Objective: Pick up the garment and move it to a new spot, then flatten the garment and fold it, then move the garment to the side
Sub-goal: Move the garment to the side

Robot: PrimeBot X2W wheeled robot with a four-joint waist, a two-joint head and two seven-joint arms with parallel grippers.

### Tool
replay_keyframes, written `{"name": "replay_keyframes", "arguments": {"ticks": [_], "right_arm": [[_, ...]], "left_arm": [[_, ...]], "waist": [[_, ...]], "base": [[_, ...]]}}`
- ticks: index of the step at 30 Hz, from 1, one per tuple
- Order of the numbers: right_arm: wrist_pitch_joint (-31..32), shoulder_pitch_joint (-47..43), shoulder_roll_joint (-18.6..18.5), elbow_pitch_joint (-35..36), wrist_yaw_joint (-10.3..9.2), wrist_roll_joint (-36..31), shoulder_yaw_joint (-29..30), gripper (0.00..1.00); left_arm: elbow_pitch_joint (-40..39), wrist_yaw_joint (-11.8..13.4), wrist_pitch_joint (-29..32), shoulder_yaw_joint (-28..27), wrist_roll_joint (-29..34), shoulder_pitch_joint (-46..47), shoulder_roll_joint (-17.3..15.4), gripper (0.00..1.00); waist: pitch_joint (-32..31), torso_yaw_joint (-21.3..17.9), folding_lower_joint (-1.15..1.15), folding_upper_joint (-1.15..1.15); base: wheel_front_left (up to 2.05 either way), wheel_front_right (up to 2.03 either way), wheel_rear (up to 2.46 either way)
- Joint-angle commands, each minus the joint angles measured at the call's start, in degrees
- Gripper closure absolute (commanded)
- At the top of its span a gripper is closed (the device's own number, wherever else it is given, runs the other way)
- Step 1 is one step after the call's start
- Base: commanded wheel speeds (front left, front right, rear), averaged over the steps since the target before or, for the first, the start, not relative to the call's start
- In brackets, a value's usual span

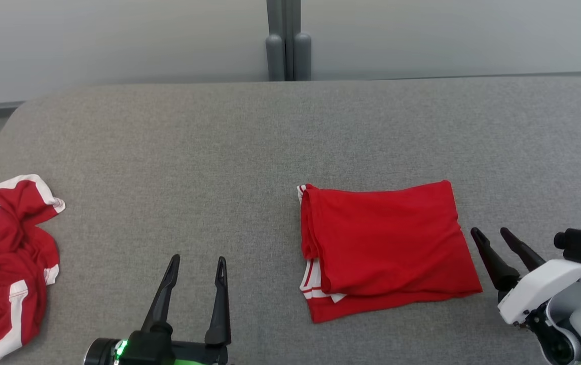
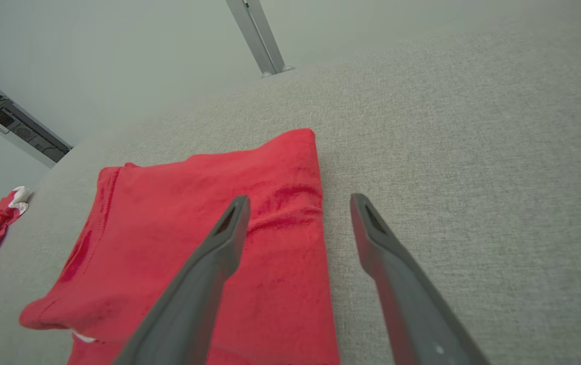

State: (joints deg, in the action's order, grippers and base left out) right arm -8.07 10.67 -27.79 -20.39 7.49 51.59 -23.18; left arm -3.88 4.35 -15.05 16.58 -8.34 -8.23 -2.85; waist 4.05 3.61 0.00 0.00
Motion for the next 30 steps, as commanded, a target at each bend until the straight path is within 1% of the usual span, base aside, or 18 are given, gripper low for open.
{"name": "replay_keyframes", "arguments": {"ticks": [1,5,8,17,18,19,20,22,25,30], "right_arm": [[1.37,1.52,-1.33,-0.75,-0.01,1.69,-0.93,0.0],[4.49,3.99,-3.87,-1.84,0.0,6.02,-3.71,0.0],[4.92,5.29,-5.18,-2.12,-0.01,7.76,-6.18,0.0],[6.86,9.19,-5.32,-5.94,-0.01,11.25,-12.85,0.0],[7.32,9.86,-5.46,-5.87,-0.01,11.71,-13.95,0.53],[7.21,10.44,-5.8,-5.75,-0.01,11.57,-14.77,0.84],[6.85,11.07,-6.21,-5.55,-0.01,11.54,-15.56,1.0],[6.43,12.36,-6.85,-5.4,-0.01,11.8,-16.56,1.0],[4.82,15.23,-8.8,-5.3,-0.06,11.42,-17.59,1.0],[1.69,22.0,-12.29,-6.01,-0.05,9.2,-17.92,1.0]], "left_arm": [[-0.03,-0.43,-0.16,0.18,-0.73,1.45,-0.1,0.0],[-0.49,-0.3,-0.16,0.95,-0.9,3.01,-0.1,0.0],[-0.74,-0.06,-0.16,1.24,-0.7,3.86,-0.1,0.0],[-1.01,0.01,-0.16,2.01,0.34,5.63,-0.1,0.0],[-1.19,0.14,-0.16,2.07,0.36,6.01,-0.1,0.0],[-1.34,0.26,-0.16,2.15,0.4,6.2,-0.1,0.0],[-1.49,0.27,-0.16,2.29,0.48,6.4,-0.1,0.0],[-2.22,0.17,-0.16,2.55,0.5,6.9,-0.1,0.0],[-3.86,-0.3,-0.17,3.18,0.72,7.34,-0.1,0.0],[-6.56,-0.28,-0.16,3.62,0.45,8.97,-0.1,0.0]], "waist": [[3.18,1.13,0.0,0.0],[4.95,1.51,0.0,0.0],[5.93,1.64,0.0,0.0],[8.16,2.24,0.0,0.0],[8.59,2.32,0.0,0.0],[8.87,2.37,0.0,0.0],[9.29,2.45,0.0,0.0],[9.93,2.51,0.0,0.0],[11.22,2.49,0.0,0.0],[14.99,1.64,0.0,0.0]], "base": [[0.0,0.0,0.0],[0.0,0.0,0.0],[0.0,0.0,0.0],[0.0,0.0,0.0],[0.0,0.0,0.0],[0.0,0.0,0.0],[0.0,0.0,0.0],[0.0,0.0,0.0],[0.0,0.0,0.0],[0.0,0.0,0.0]]}}
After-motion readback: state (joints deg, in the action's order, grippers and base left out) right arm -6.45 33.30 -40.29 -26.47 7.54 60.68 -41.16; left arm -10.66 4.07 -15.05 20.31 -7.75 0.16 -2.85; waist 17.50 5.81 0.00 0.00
